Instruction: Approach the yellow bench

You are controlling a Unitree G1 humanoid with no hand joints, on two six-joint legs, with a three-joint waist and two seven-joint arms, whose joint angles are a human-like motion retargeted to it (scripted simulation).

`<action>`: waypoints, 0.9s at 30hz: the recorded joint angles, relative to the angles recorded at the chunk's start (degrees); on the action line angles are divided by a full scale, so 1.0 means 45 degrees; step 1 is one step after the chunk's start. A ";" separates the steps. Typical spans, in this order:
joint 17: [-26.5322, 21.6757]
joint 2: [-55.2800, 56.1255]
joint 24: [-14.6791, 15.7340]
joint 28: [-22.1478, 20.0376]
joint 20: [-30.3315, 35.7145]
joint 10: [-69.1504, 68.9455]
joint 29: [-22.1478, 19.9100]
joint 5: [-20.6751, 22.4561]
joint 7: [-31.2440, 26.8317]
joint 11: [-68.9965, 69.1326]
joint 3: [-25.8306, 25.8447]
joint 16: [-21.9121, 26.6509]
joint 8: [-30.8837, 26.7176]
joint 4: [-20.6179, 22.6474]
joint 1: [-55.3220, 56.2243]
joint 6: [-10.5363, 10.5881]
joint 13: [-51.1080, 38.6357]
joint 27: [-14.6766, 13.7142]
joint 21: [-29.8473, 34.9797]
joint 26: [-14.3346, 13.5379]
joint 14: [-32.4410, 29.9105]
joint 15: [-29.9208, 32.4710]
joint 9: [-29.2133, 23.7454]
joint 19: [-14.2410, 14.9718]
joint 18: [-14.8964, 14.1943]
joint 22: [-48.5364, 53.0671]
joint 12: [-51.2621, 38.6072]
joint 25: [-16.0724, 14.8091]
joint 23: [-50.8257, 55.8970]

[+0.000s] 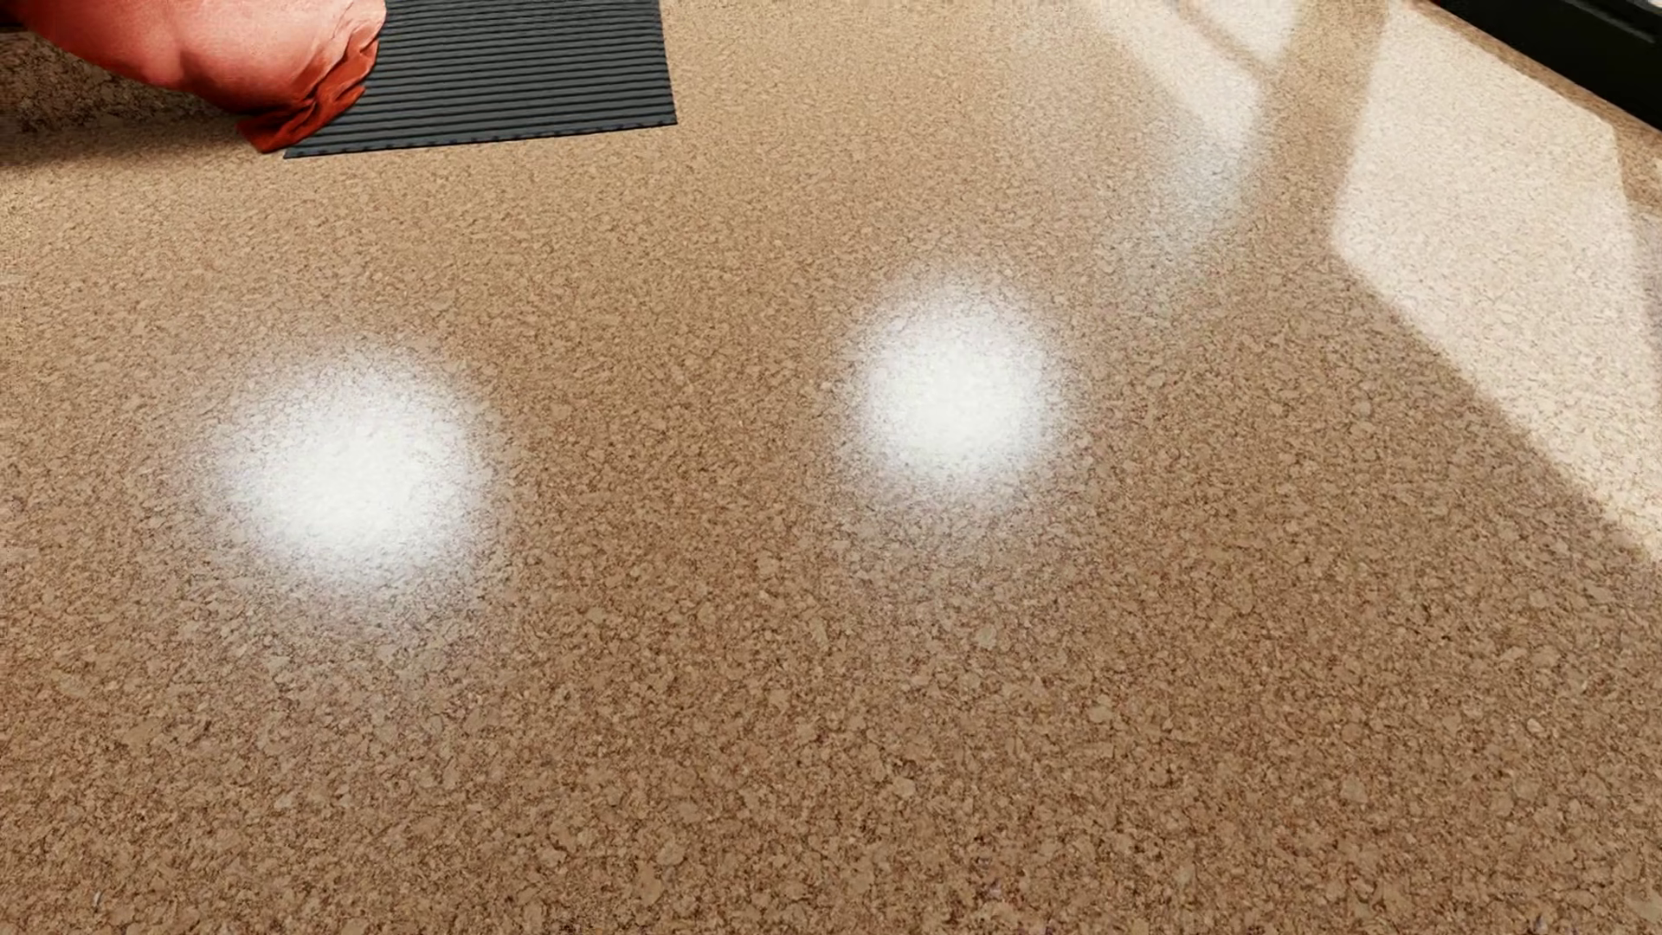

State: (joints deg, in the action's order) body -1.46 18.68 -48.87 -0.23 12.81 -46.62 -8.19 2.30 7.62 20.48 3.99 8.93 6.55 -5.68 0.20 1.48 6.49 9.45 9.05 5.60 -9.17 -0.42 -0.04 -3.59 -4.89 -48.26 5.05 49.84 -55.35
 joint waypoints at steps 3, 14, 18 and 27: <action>-0.0176 -0.1037 0.0063 -0.0704 -0.0785 -0.4691 -0.0350 0.0606 -0.0664 0.0525 -0.0303 0.0316 0.0853 -0.1609 0.2898 0.0452 -0.0735 -0.0446 0.0475 0.0342 -0.0993 -0.1294 -0.0232 -0.0075 -0.0780 0.0659 0.0365 0.0291 0.0076; -0.0938 -0.4933 0.0793 -0.1305 -0.2358 0.7919 -0.1580 0.1176 0.0083 -0.0816 -0.1249 -0.0582 0.0860 0.0135 0.6605 0.0102 -0.3473 -0.1282 0.0929 0.1029 0.2430 -0.2900 0.0032 0.0262 -0.1266 0.0614 0.1036 -0.0665 0.1518; -0.0981 -0.6445 0.0391 -0.1097 -0.2627 0.7424 -0.1511 0.0670 -0.0388 -0.0589 -0.1383 -0.1122 0.0241 0.1039 0.5754 -0.0400 -0.2657 -0.1004 0.1606 0.1152 0.0209 -0.1945 0.0390 0.0522 0.0531 -0.0034 0.1301 -0.0421 0.1503; -0.2948 0.0014 -0.0647 -0.1712 -0.2024 0.5384 0.1980 -0.1691 0.1458 1.1570 -0.1178 -0.1750 -0.2656 0.3167 0.2945 -0.1981 -0.0291 -0.0831 0.3061 0.0172 0.4107 0.3641 0.0336 0.3902 0.1750 -0.0996 0.0041 0.0154 0.0636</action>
State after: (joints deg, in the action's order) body -14.73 18.75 -51.78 -7.93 3.70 -22.39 0.72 -5.31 14.18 72.55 -1.31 1.05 -5.40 8.57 13.46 -7.43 5.18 5.71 22.83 6.38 9.31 15.96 1.48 13.97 2.98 -52.75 5.23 50.53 -52.48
